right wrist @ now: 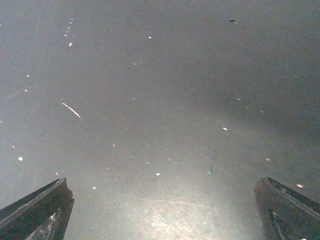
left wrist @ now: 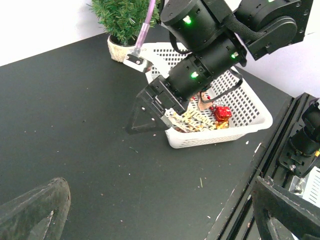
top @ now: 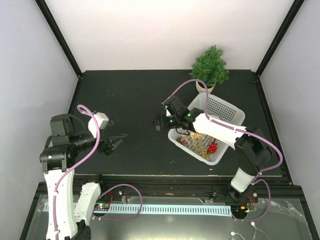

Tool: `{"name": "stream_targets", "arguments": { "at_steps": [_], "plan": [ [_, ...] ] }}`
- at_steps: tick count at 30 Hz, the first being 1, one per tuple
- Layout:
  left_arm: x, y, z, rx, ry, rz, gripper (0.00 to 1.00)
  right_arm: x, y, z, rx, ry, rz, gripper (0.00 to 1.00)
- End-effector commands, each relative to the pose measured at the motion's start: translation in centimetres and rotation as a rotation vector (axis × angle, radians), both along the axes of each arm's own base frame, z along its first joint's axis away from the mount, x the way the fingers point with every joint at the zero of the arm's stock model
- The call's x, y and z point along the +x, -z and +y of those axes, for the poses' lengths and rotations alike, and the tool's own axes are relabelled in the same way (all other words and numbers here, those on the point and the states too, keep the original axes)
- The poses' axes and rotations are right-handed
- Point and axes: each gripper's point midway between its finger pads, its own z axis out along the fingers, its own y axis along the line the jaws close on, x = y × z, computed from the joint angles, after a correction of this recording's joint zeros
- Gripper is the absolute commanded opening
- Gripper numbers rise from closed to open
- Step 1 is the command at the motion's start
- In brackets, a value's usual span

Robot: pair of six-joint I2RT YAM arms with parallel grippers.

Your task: Decorate the small christmas tree

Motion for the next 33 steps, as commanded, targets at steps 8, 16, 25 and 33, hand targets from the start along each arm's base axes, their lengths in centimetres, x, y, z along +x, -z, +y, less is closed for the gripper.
{"name": "stream_targets", "arguments": {
  "at_steps": [8,16,25,33],
  "plan": [
    [0.0,-0.5,-0.2,-0.014,0.008,-0.012,0.99,-1.3,1.6,-6.2,-0.245,0.063,-0.018,1.0],
    [-0.2,-0.7,-0.3,-0.019,0.014,-0.015,0.99,-2.3,3.1,-11.1,-0.336,0.138,0.015,1.0],
    [-0.3,-0.8,-0.3,-0.023,0.018,-0.016,0.99,-1.8,2.9,-14.4,-0.322,0.223,0.006,1.0],
    [-0.1,-0.6,-0.2,-0.02,0.009,-0.019,0.99,-0.5,-2.5,-11.6,-0.094,0.179,-0.123,1.0]
  ]
}}
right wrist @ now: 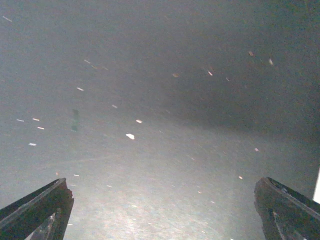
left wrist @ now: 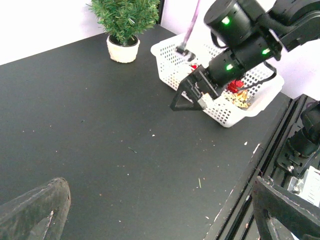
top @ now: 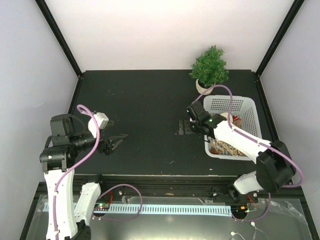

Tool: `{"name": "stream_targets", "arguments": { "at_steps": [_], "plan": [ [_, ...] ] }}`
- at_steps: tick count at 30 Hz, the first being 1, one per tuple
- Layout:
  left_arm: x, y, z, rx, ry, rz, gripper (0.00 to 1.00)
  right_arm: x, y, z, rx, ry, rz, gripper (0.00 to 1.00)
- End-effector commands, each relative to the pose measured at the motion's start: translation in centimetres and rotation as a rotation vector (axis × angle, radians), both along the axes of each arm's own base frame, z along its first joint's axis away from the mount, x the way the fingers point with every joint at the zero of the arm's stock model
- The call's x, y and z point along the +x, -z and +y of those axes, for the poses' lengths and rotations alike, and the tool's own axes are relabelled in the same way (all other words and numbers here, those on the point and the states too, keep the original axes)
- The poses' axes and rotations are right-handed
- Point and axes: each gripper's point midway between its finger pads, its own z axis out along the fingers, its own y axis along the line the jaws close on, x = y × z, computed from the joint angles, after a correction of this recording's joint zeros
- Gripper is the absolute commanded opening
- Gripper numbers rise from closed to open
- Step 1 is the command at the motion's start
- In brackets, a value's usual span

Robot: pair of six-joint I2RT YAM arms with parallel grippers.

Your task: Decorate the small christmas tree

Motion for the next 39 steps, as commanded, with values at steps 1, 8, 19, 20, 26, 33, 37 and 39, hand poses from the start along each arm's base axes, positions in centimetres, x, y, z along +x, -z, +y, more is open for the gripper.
{"name": "stream_targets", "arguments": {
  "at_steps": [1,8,19,20,26,33,37,39],
  "plan": [
    [0.0,-0.5,-0.2,-0.013,0.007,-0.021,0.99,1.9,-7.2,2.0,0.182,-0.03,-0.203,1.0],
    [0.4,-0.3,-0.1,-0.016,0.005,-0.011,0.99,7.6,-18.9,-1.2,0.221,0.18,-0.562,0.96],
    [1.0,0.0,0.0,-0.018,0.01,-0.003,0.99,17.8,-21.9,-10.1,0.314,0.443,-0.595,0.75],
    [1.1,0.1,0.0,-0.019,0.012,0.002,0.99,18.6,-21.7,-10.7,0.324,0.454,-0.589,0.72],
    [1.9,0.4,0.0,-0.022,0.02,0.025,0.99,22.0,-20.4,-12.9,0.389,0.469,-0.563,0.5],
    [2.2,0.4,0.0,-0.027,0.032,0.038,0.99,24.2,-20.2,-14.5,0.391,0.477,-0.568,0.39],
    [2.4,0.6,0.0,-0.028,0.035,0.046,0.99,25.0,-20.5,-14.9,0.41,0.474,-0.562,0.42],
    [2.4,0.6,0.0,-0.027,0.036,0.047,0.99,25.3,-20.6,-15.0,0.421,0.469,-0.558,0.48]
  ]
}}
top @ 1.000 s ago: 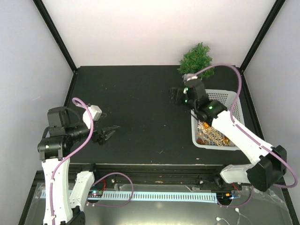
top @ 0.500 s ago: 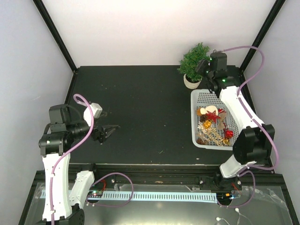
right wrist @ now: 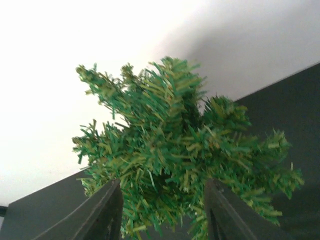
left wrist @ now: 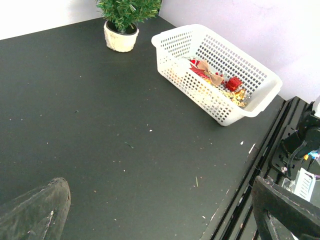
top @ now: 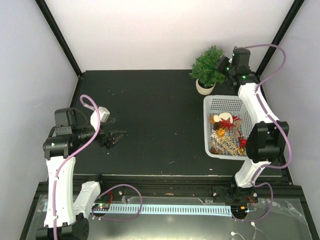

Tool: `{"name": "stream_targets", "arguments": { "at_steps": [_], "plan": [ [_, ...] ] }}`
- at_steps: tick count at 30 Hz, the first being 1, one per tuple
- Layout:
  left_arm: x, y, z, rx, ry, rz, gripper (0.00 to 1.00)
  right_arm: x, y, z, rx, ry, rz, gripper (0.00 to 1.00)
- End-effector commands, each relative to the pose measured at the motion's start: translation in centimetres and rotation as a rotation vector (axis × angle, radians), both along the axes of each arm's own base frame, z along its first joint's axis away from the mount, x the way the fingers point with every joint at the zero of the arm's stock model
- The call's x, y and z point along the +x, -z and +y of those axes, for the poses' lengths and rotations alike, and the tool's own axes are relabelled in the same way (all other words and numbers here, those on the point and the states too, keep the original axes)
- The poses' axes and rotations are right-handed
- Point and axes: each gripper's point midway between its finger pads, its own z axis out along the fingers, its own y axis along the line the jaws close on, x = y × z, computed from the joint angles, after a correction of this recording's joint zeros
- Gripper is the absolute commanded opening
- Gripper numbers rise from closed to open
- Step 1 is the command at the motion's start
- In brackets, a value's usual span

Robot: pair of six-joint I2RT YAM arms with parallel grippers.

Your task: Decorate the small christmas tree

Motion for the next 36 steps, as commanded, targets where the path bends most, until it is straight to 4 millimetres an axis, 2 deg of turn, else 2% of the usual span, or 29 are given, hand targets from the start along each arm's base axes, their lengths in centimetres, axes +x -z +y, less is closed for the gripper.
{"name": "stream_targets", "arguments": {
  "at_steps": [1,5,10,16,27,30,33,35,36],
  "plan": [
    [0.1,-0.8,-0.2,-0.006,0.023,-0.036,0.99,1.1,-2.0,-0.1,0.031,-0.033,-0.046,0.51],
    [0.1,-0.8,-0.2,-0.007,0.024,-0.034,0.99,1.8,-1.8,-0.7,0.081,-0.05,-0.03,0.54],
    [0.1,-0.7,-0.2,-0.006,0.027,-0.035,0.99,2.5,-1.0,-1.0,0.143,-0.089,-0.022,0.52],
    [0.0,-0.6,-0.2,-0.006,0.027,-0.034,0.99,3.4,0.9,-0.5,0.162,-0.113,0.013,0.51],
    [0.1,-0.5,-0.2,-0.007,0.03,-0.031,0.99,4.7,3.0,0.3,0.209,-0.149,0.035,0.47],
    [0.2,-0.4,-0.3,-0.006,0.032,-0.03,0.99,4.9,3.7,0.6,0.217,-0.162,0.043,0.4],
    [0.2,-0.4,-0.2,-0.007,0.032,-0.027,0.99,4.9,4.0,0.6,0.214,-0.162,0.044,0.22],
    [0.2,-0.4,-0.2,-0.008,0.031,-0.027,0.99,4.9,4.1,0.6,0.215,-0.163,0.05,0.04],
    [0.2,-0.4,-0.2,-0.008,0.031,-0.026,0.99,4.9,4.1,0.7,0.216,-0.166,0.052,0.01]
  ]
}}
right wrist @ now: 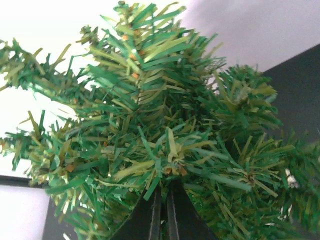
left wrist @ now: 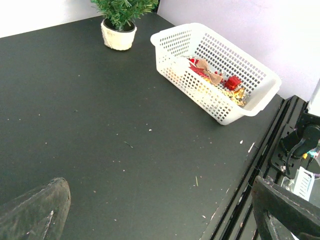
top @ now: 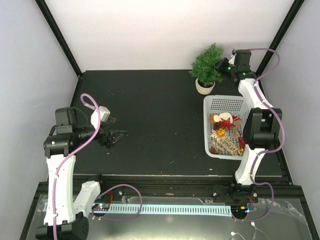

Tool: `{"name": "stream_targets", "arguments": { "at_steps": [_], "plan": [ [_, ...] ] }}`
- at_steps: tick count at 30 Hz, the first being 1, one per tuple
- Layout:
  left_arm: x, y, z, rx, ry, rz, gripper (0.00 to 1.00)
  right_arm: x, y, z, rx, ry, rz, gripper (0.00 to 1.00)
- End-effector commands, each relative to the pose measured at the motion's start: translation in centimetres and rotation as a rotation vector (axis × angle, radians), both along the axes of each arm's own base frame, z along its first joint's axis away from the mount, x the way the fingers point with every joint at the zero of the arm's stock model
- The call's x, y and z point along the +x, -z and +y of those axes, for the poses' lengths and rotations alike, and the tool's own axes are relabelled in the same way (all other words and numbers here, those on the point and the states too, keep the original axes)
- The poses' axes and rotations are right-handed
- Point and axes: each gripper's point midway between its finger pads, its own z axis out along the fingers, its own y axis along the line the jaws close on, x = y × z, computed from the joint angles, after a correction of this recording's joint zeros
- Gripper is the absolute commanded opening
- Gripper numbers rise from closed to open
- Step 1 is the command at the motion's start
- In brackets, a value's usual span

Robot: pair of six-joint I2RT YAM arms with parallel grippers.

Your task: Decorate the small christmas tree

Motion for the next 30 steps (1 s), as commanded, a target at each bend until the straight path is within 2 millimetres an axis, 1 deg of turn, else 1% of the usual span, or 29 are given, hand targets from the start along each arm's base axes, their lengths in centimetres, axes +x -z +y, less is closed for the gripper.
{"name": "stream_targets", "arguments": {
  "at_steps": [1,4,8,12,15,19,24,26,27,30],
  "plan": [
    [0.0,-0.5,-0.2,-0.009,0.021,-0.025,0.99,0.6,-0.7,0.4,0.008,-0.027,-0.027,0.01],
    [0.0,-0.5,-0.2,-0.007,0.02,-0.026,0.99,0.6,-1.1,0.6,0.002,-0.039,-0.039,0.01],
    [0.0,-0.5,-0.2,-0.005,0.016,-0.033,0.99,1.0,-2.6,1.1,-0.031,-0.059,-0.084,0.01],
    [-0.1,-0.5,-0.1,-0.002,0.012,-0.041,0.99,1.4,-4.5,2.6,-0.045,-0.102,-0.118,0.01],
    [-0.1,-0.5,-0.1,-0.001,0.009,-0.045,0.99,1.0,-6.3,4.9,-0.073,-0.153,-0.162,0.01],
    [-0.3,-0.5,-0.1,0.004,0.005,-0.057,0.99,-0.3,-8.2,8.7,-0.106,-0.239,-0.219,0.01],
    [-0.5,-0.6,0.0,0.013,-0.011,-0.076,0.99,-2.3,-9.2,13.1,-0.111,-0.332,-0.246,0.01],
    [-0.7,-0.7,0.0,0.015,-0.015,-0.085,0.99,-3.6,-9.4,15.0,-0.107,-0.373,-0.254,0.01],
    [-0.7,-0.8,0.1,0.016,-0.019,-0.089,0.99,-4.4,-9.5,16.2,-0.102,-0.395,-0.257,0.01],
    [-0.8,-1.1,0.3,0.029,-0.045,-0.111,0.99,-7.1,-9.9,18.7,-0.083,-0.45,-0.27,0.01]
  ]
}}
